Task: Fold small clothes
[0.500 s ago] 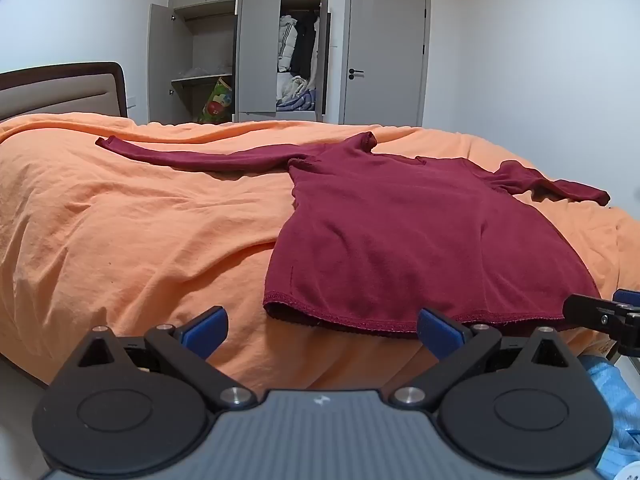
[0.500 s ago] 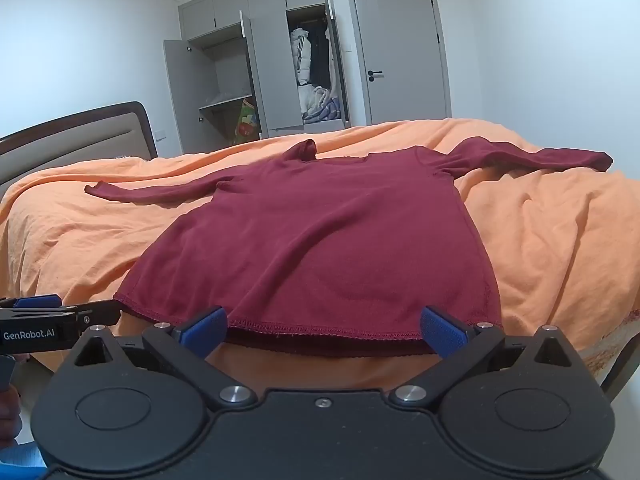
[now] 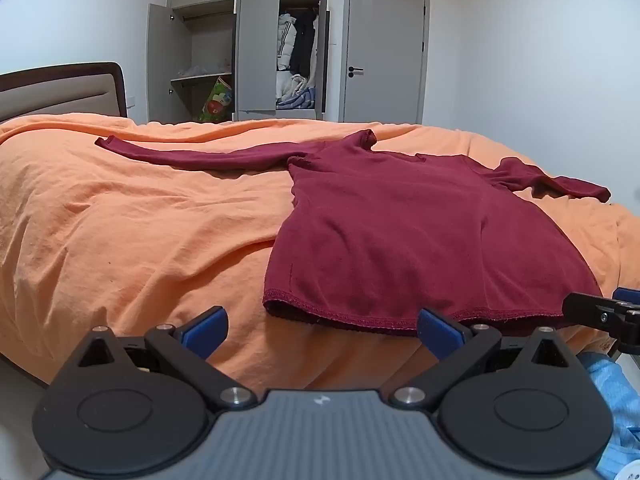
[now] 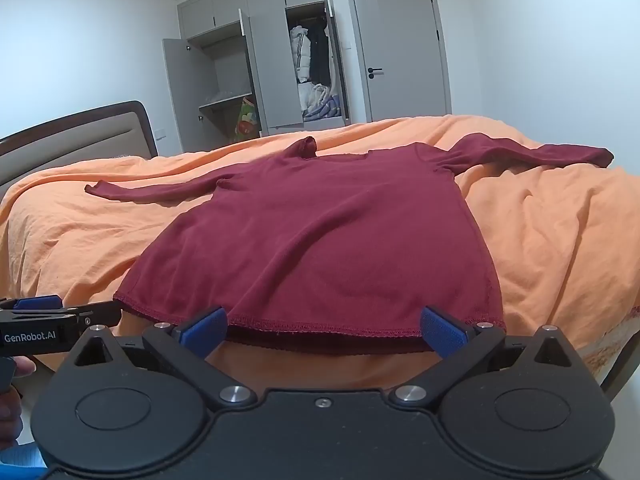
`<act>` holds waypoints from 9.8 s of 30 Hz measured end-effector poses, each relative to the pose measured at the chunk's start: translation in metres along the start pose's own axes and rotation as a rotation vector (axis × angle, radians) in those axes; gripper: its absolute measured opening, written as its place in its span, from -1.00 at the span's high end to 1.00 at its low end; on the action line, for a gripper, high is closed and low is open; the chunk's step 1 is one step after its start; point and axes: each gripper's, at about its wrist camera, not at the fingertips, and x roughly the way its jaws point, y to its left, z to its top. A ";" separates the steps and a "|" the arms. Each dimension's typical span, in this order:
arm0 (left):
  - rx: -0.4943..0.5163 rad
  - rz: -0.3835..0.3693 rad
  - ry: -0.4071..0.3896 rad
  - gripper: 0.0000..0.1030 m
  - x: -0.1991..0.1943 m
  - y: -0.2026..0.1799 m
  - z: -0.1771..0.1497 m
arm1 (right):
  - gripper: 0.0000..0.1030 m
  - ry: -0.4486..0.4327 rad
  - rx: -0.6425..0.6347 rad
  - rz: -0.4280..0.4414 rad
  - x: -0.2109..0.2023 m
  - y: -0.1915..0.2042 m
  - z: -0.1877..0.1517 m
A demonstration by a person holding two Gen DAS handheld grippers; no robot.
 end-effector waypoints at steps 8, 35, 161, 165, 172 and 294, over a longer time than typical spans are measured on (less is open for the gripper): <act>0.002 0.002 0.001 -0.99 0.000 -0.001 0.000 | -0.99 0.002 0.002 -0.001 0.000 0.000 0.000; 0.008 0.005 0.003 -0.99 0.000 -0.003 0.000 | -0.99 0.006 0.005 -0.003 0.001 0.001 0.000; 0.059 -0.039 0.054 -1.00 0.340 -0.149 0.139 | -0.98 -0.087 0.362 -0.591 0.228 -0.403 0.202; 0.058 -0.040 0.052 -1.00 0.340 -0.149 0.138 | -0.84 -0.072 0.389 -0.625 0.242 -0.416 0.201; 0.051 -0.047 0.051 -1.00 0.341 -0.148 0.137 | -0.01 -0.124 0.561 -0.637 0.247 -0.440 0.194; -0.169 0.003 0.020 -0.99 0.305 0.016 0.201 | -0.99 -0.091 -0.338 -0.400 0.293 -0.163 0.184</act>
